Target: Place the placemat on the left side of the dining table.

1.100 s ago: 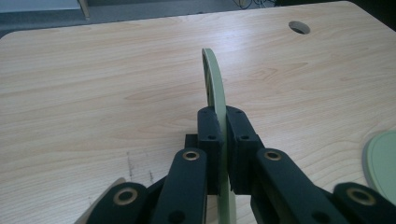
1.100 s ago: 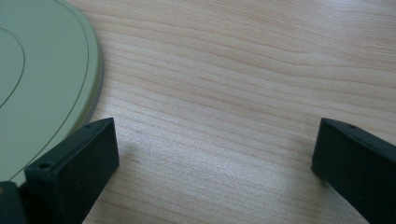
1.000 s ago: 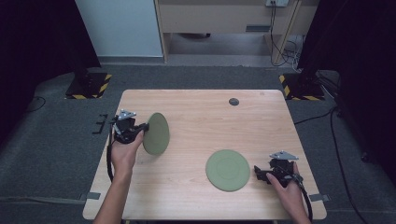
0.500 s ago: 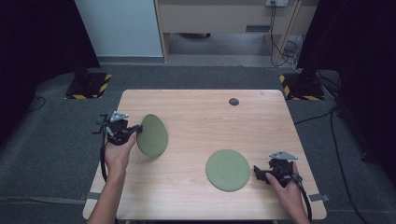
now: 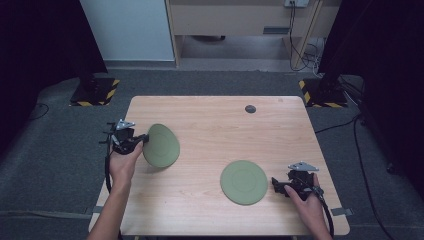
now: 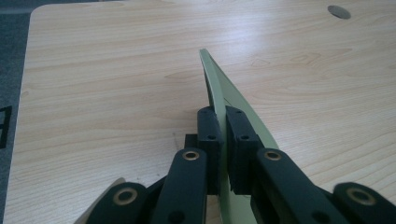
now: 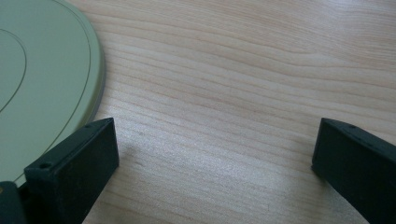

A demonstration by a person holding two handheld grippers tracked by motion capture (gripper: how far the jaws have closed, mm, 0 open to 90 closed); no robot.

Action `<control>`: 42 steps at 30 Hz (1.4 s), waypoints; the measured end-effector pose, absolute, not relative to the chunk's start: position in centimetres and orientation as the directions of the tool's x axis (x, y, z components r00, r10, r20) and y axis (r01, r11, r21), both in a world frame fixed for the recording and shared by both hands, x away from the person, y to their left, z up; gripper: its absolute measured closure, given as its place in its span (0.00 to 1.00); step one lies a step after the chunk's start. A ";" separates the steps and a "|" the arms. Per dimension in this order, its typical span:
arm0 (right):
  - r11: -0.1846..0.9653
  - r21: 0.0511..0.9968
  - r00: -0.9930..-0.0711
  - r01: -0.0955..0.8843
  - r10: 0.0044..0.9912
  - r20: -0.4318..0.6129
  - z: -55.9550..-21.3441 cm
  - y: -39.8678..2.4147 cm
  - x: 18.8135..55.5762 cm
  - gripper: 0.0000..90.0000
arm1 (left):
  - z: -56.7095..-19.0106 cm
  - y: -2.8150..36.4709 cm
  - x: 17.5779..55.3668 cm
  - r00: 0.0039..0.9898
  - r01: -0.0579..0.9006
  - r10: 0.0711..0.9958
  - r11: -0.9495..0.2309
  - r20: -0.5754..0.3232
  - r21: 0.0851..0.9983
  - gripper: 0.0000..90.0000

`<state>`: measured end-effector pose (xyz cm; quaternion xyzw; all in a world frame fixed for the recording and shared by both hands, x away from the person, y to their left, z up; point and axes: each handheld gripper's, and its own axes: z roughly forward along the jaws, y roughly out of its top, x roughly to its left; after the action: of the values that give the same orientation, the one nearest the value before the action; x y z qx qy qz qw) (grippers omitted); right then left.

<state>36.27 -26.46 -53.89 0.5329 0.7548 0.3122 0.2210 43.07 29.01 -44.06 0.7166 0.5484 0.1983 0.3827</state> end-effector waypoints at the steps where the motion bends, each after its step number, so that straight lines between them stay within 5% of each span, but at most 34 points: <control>1: 0.237 0.707 -0.334 0.666 0.942 -0.001 -53.9 -26.5 36.3 0.01 | -44.2 29.2 43.1 0.316 0.636 0.938 -0.099 -0.141 0.765 0.95; 42: 0.237 0.707 -0.335 0.667 0.942 -0.001 -53.9 -26.5 36.3 0.01 | -48.4 32.6 44.5 0.266 0.696 0.951 -0.076 -0.157 0.714 0.95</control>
<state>36.27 -26.46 -53.89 0.5328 0.7549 0.3122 0.2207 44.53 32.56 -48.35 0.7113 0.5787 0.1792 0.3564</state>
